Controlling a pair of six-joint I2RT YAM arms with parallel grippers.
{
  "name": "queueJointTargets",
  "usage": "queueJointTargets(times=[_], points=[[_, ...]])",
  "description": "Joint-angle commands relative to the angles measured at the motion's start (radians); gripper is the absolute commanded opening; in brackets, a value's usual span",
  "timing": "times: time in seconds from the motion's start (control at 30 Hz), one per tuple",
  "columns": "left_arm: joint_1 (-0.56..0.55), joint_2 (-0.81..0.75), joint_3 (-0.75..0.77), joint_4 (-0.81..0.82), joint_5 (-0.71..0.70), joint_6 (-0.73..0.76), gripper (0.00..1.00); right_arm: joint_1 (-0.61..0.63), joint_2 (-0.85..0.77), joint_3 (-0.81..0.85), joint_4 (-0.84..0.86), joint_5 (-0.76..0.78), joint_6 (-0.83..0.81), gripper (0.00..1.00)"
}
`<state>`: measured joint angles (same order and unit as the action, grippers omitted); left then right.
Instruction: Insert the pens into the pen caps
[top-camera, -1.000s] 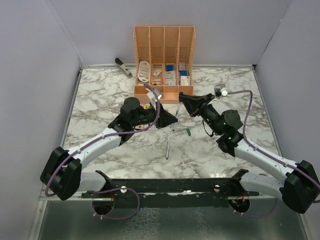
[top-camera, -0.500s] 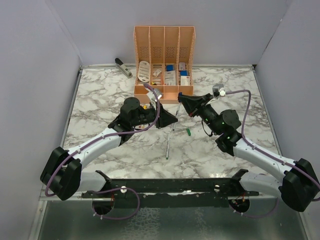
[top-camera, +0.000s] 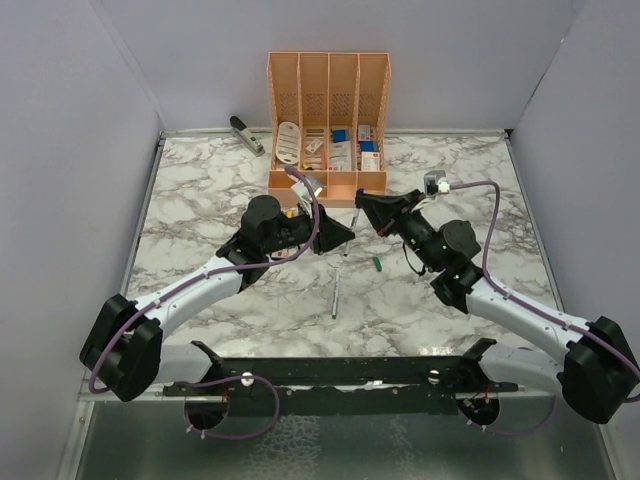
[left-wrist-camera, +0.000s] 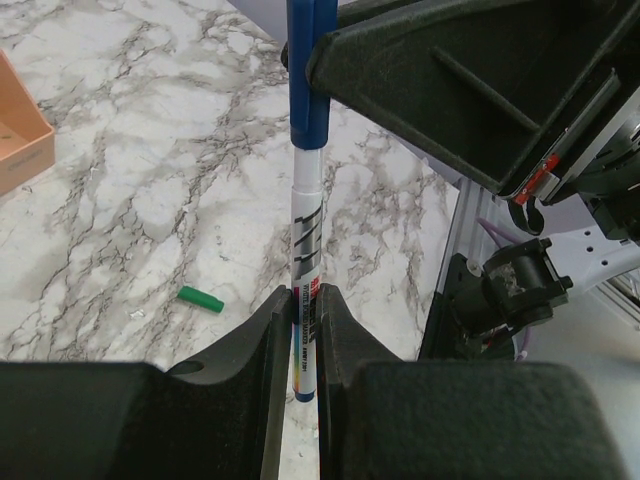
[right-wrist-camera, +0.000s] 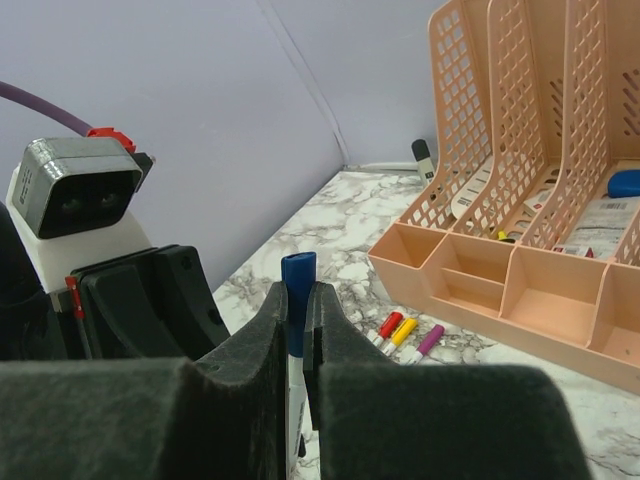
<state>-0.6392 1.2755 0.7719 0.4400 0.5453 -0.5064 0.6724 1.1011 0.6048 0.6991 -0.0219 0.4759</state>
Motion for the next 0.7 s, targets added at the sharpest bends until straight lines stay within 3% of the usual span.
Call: queueJointTargets(times=[0.0, 0.3, 0.67], points=[[0.003, -0.009, 0.037, 0.035, -0.046, 0.005, 0.00, 0.007, 0.004, -0.011, -0.006, -0.047, 0.026, 0.01], [0.003, -0.008, 0.055, 0.116, -0.089, -0.031, 0.00, 0.023, 0.055, -0.002, -0.006, -0.068, 0.044, 0.01], [0.006, -0.017, 0.099, 0.156, -0.201, -0.006, 0.00, 0.031, 0.091, 0.036, -0.159, -0.064, 0.033, 0.01]])
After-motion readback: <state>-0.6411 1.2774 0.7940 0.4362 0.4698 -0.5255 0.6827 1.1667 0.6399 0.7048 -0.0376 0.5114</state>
